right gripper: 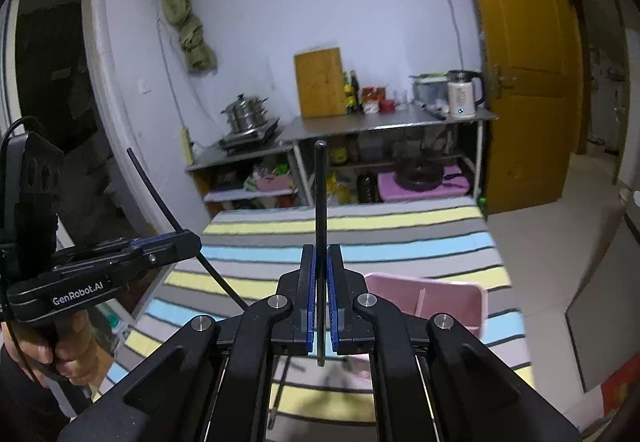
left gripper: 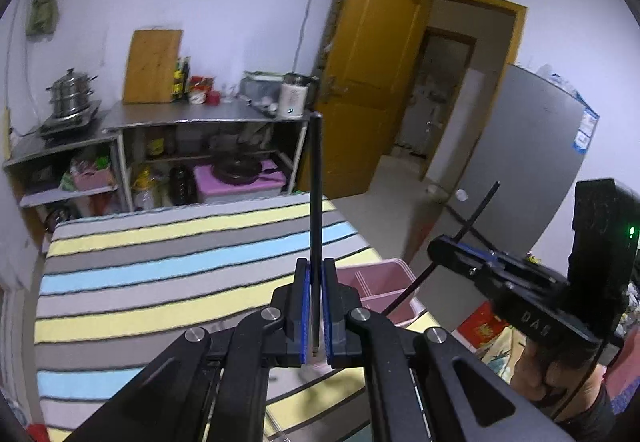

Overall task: Organize utensils
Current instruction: 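Lift the held chopsticks with both grippers and carry them over the pink holder, then lower the chopsticks into the pink holder and open both grippers, then close the right gripper on more chopsticks while the left gripper grasps a black chopstick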

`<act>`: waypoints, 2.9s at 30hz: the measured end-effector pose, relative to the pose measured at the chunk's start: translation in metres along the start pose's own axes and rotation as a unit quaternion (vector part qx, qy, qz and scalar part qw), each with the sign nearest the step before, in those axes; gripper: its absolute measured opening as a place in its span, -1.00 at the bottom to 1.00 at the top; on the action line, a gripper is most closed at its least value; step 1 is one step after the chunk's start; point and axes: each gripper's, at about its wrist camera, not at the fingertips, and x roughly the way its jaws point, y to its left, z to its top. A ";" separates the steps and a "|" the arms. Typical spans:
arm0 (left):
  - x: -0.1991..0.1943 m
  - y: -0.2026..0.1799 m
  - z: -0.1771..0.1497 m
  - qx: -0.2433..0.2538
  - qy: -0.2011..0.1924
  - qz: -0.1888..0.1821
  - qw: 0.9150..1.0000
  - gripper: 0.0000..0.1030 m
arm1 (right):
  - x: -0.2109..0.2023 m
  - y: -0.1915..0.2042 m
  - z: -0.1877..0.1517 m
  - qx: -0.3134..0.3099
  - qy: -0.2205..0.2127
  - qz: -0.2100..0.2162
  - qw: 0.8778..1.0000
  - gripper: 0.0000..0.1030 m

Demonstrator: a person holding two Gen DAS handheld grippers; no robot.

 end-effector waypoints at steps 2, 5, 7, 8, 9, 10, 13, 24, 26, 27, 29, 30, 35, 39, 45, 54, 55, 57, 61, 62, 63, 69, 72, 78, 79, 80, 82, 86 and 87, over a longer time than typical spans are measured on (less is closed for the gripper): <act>0.008 -0.010 0.007 0.003 -0.002 -0.007 1.000 -0.90 | -0.006 -0.009 0.004 0.008 -0.009 -0.008 1.000 -0.90; 0.026 -0.019 0.014 0.003 0.000 -0.014 1.000 -0.90 | -0.010 -0.020 0.008 0.015 -0.018 -0.019 1.000 -0.90; 0.043 -0.023 0.016 0.001 0.009 -0.018 1.000 -0.90 | -0.009 -0.029 0.009 0.021 -0.021 -0.026 0.999 -0.90; 0.047 -0.024 0.015 0.001 0.011 -0.018 1.000 -0.90 | -0.008 -0.032 0.008 0.023 -0.021 -0.029 0.999 -0.90; 0.054 -0.024 0.013 0.000 0.016 -0.018 1.000 -0.90 | -0.007 -0.036 0.008 0.025 -0.022 -0.032 0.999 -0.90; 0.062 -0.024 0.012 -0.002 0.021 -0.019 1.000 -0.90 | -0.004 -0.040 0.007 0.030 -0.021 -0.035 0.999 -0.90; 0.084 -0.019 0.004 -0.008 0.039 -0.017 0.999 -0.90 | 0.005 -0.051 0.001 0.042 -0.015 -0.034 0.998 -0.90; 0.138 -0.004 -0.029 -0.017 0.092 -0.011 0.996 -0.90 | 0.059 -0.078 -0.034 0.076 0.044 -0.036 0.995 -0.90; 0.141 -0.003 -0.033 -0.017 0.095 -0.012 0.995 -0.90 | 0.065 -0.082 -0.039 0.080 0.052 -0.037 0.995 -0.90; 0.141 -0.002 -0.034 -0.017 0.096 -0.012 0.995 -0.90 | 0.066 -0.083 -0.041 0.081 0.055 -0.037 0.994 -0.90; 0.145 -0.001 -0.036 -0.016 0.098 -0.008 0.995 -0.89 | 0.069 -0.086 -0.043 0.085 0.061 -0.041 0.994 -0.89; 0.144 -0.001 -0.037 -0.016 0.098 -0.008 0.995 -0.86 | 0.070 -0.088 -0.045 0.086 0.063 -0.044 0.993 -0.89; 0.134 0.002 -0.038 -0.020 0.087 -0.010 0.996 -0.73 | 0.063 -0.091 -0.044 0.087 0.056 -0.052 0.993 -0.69; 0.117 0.005 -0.038 -0.022 0.067 -0.012 0.997 -0.63 | 0.051 -0.091 -0.044 0.089 0.046 -0.062 0.993 -0.63; 0.081 0.012 -0.045 -0.026 0.032 -0.012 0.999 -0.62 | 0.030 -0.082 -0.050 0.080 0.031 -0.067 0.994 -0.59; 0.028 0.036 -0.090 -0.019 0.001 0.042 0.999 -0.62 | 0.006 -0.038 -0.070 0.041 0.017 -0.035 0.998 -0.59; 0.024 0.040 -0.095 -0.020 0.000 0.047 0.999 -0.62 | 0.005 -0.033 -0.073 0.037 0.018 -0.030 0.999 -0.59; 0.018 0.048 -0.105 -0.026 0.002 0.054 0.998 -0.62 | 0.005 -0.025 -0.079 0.033 0.021 -0.023 0.999 -0.59; 0.010 0.065 -0.132 -0.047 0.013 0.070 0.996 -0.62 | 0.008 -0.011 -0.093 0.021 0.032 -0.011 0.999 -0.59; 0.010 0.071 -0.139 -0.053 0.018 0.074 0.996 -0.62 | 0.010 -0.008 -0.096 0.019 0.035 -0.008 0.999 -0.59; 0.011 0.076 -0.145 -0.058 0.024 0.077 0.995 -0.62 | 0.013 -0.004 -0.100 0.017 0.040 -0.004 0.999 -0.59; 0.024 0.100 -0.175 -0.085 0.052 0.094 0.991 -0.62 | 0.029 0.005 -0.120 0.023 0.069 0.017 0.997 -0.59; 0.037 0.111 -0.188 -0.097 0.066 0.101 0.988 -0.62 | 0.042 0.008 -0.128 0.021 0.086 0.019 0.996 -0.59; 0.073 0.127 -0.200 -0.112 0.094 0.113 0.983 -0.62 | 0.068 0.011 -0.146 0.020 0.121 0.023 0.992 -0.59; 0.077 0.129 -0.201 -0.113 0.096 0.115 0.982 -0.62 | 0.073 0.012 -0.148 0.020 0.127 0.023 0.991 -0.59; 0.082 0.132 -0.202 -0.113 0.098 0.117 0.982 -0.62 | 0.076 0.012 -0.150 0.020 0.131 0.024 0.991 -0.59; 0.094 0.136 -0.201 -0.114 0.102 0.119 0.981 -0.62 | 0.085 0.015 -0.155 0.018 0.140 0.026 0.990 -0.59; 0.112 0.147 -0.195 -0.119 0.104 0.121 0.980 -0.62 | 0.103 0.018 -0.162 0.013 0.156 0.027 0.987 -0.59; 0.116 0.149 -0.192 -0.121 0.104 0.122 0.980 -0.62 | 0.106 0.020 -0.164 0.013 0.157 0.028 0.987 -0.59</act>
